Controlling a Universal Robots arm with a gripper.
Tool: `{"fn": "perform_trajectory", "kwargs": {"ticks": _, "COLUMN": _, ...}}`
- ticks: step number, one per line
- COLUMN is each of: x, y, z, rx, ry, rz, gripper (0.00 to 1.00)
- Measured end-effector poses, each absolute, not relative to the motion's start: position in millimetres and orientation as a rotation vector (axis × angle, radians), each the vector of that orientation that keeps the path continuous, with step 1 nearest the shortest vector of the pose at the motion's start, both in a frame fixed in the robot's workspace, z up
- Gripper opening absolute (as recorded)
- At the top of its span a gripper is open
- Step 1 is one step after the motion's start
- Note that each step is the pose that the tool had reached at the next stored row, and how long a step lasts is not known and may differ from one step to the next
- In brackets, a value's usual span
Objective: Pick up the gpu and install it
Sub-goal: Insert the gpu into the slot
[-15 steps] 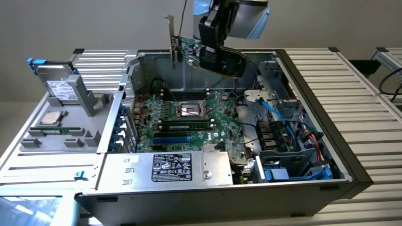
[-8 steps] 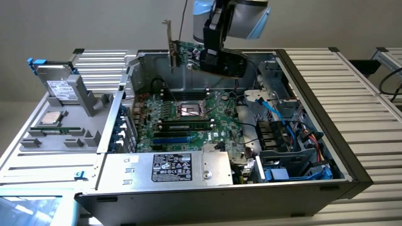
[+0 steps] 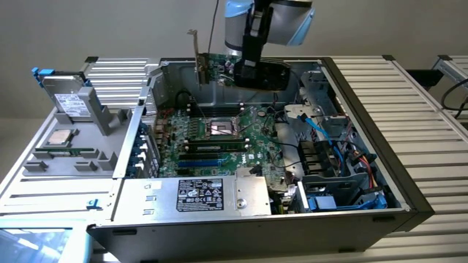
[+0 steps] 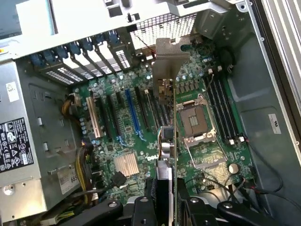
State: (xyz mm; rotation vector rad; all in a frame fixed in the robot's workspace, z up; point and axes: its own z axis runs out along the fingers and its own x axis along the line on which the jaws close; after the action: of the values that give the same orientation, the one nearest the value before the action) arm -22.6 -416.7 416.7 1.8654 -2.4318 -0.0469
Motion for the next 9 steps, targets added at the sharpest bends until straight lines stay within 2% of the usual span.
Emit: {"fn": "perform_trajectory", "kwargs": {"ticks": 9, "x": -22.7, "y": -416.6, "z": 414.9, "rx": 1.994, "ry": -2.300, "rz": 0.005, "gripper": 0.28}}
